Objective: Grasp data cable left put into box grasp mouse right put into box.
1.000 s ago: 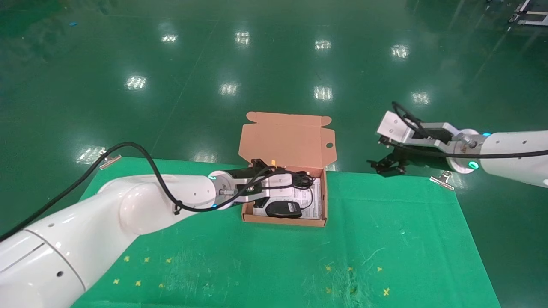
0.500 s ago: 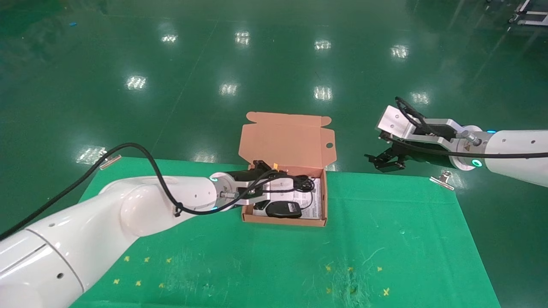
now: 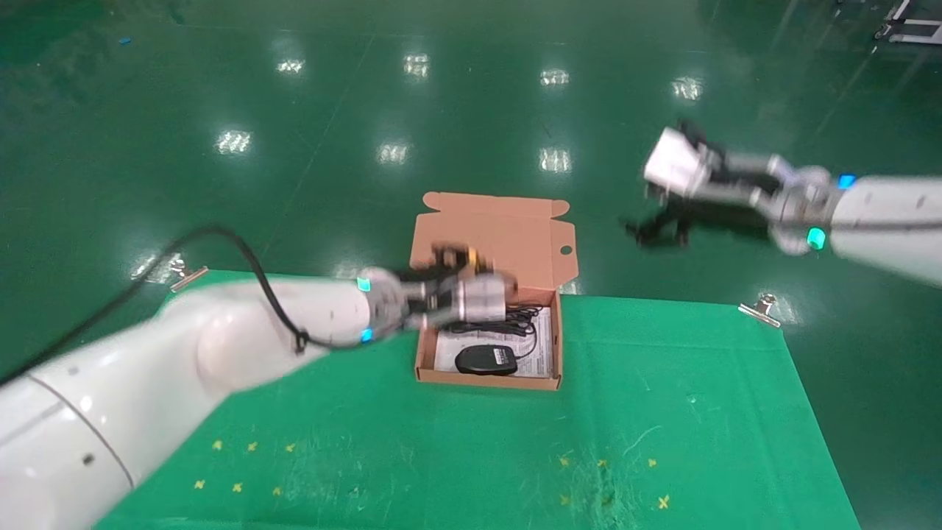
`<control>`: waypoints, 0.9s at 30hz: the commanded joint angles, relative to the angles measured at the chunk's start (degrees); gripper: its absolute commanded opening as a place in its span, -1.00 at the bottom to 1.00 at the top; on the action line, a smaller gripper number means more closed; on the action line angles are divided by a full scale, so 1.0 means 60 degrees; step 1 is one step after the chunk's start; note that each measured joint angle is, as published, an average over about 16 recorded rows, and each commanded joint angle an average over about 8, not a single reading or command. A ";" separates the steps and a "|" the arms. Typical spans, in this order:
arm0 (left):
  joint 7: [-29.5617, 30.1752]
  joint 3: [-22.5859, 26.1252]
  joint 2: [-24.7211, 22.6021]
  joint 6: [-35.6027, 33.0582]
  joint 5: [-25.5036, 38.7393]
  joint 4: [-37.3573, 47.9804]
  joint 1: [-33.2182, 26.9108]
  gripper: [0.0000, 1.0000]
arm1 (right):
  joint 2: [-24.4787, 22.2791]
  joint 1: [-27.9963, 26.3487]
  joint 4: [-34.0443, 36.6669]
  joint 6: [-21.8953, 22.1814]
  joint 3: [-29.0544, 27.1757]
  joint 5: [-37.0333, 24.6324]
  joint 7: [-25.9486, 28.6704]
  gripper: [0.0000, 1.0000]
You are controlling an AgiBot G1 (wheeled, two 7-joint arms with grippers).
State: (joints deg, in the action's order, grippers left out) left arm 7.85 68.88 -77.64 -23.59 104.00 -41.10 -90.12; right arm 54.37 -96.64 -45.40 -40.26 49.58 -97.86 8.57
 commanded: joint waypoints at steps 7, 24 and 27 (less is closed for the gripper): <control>0.0200 -0.0020 -0.0030 0.0603 0.0075 0.0197 -0.0573 1.00 | 0.0149 -0.0723 0.0210 0.0054 0.0050 -0.0378 -0.0407 1.00; 0.0271 -0.2161 0.1700 -0.2004 -0.2480 -0.1149 0.0670 1.00 | -0.0644 0.0760 -0.0926 -0.1814 -0.1263 0.1878 -0.0244 1.00; 0.0285 -0.2598 0.2055 -0.2553 -0.2998 -0.1429 0.0939 1.00 | -0.0812 0.1090 -0.1171 -0.2188 -0.1544 0.2362 -0.0204 1.00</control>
State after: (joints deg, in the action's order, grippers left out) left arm 9.56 53.28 -65.30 -38.93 85.99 -49.69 -84.48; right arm 49.50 -90.09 -52.43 -53.40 40.31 -83.68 7.34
